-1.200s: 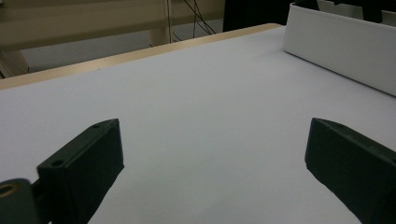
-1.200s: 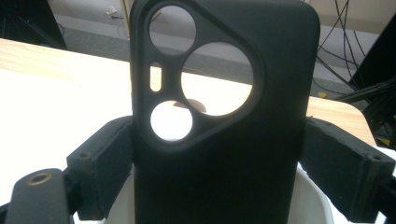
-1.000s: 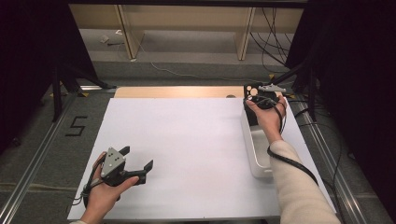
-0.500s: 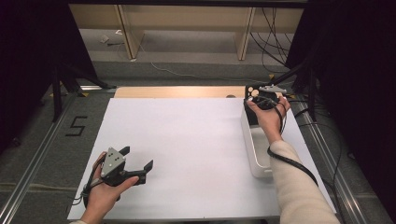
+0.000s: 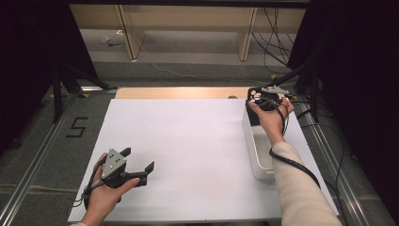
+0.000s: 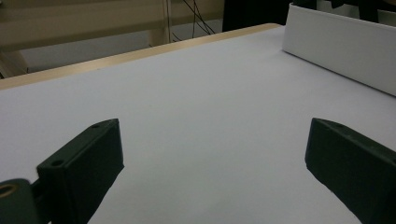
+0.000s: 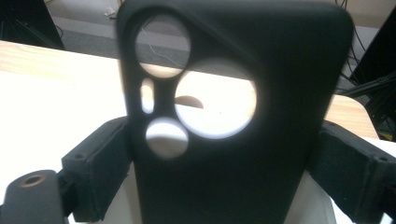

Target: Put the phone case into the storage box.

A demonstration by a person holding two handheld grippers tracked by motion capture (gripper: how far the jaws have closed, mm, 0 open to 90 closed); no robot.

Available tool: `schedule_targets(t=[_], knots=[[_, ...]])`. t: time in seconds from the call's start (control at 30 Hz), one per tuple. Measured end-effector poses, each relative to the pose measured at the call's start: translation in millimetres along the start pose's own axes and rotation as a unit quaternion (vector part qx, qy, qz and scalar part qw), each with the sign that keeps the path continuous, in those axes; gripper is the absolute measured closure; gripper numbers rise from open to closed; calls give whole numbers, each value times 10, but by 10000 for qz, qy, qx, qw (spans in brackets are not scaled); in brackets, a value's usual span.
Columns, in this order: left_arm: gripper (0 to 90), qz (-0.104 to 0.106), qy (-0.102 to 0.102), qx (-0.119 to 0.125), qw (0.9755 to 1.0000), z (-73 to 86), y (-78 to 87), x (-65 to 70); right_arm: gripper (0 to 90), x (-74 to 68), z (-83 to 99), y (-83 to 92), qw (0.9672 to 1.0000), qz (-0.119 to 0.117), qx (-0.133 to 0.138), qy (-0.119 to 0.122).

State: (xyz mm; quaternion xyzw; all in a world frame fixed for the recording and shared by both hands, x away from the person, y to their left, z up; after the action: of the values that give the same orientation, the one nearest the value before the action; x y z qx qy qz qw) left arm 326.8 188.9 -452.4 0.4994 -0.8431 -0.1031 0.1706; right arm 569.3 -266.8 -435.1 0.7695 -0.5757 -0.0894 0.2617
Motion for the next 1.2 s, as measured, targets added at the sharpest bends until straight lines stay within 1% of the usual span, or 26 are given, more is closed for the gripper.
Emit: schedule_targets(t=[0.13,0.27,0.37,0.73,0.87,1.2], knots=[[38,-1,-5,-1,10000,0,0,3,108,1,0,-4,10000,5,-20,-6],[38,-2,-4,-2,10000,0,0,3,76,10,12,-16,10000,45,-68,-9],[38,-4,-4,1,10000,-1,0,1,57,18,28,-26,9999,32,-95,-12],[38,-8,-6,2,10000,-2,1,3,26,30,31,-21,10000,38,-52,-18],[38,-2,-9,-3,10000,-1,0,4,13,32,24,-20,10000,15,23,-40],[38,-11,-14,-1,10000,-2,1,4,4,27,8,-12,9999,-3,101,-71]])
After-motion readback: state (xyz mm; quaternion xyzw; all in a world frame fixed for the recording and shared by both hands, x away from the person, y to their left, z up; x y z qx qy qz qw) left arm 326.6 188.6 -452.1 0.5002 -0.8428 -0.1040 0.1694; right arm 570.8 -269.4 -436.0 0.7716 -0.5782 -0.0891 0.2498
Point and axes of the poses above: each handheld gripper's, and its own axes: y roughly backward along the jaws, z roughly out of its underside, x roughly to its right, the point moved 2 cm from there along -y, roughly forward along the jaws, and after that the axes turned 9 degrees about y, right-handed, at the moved point
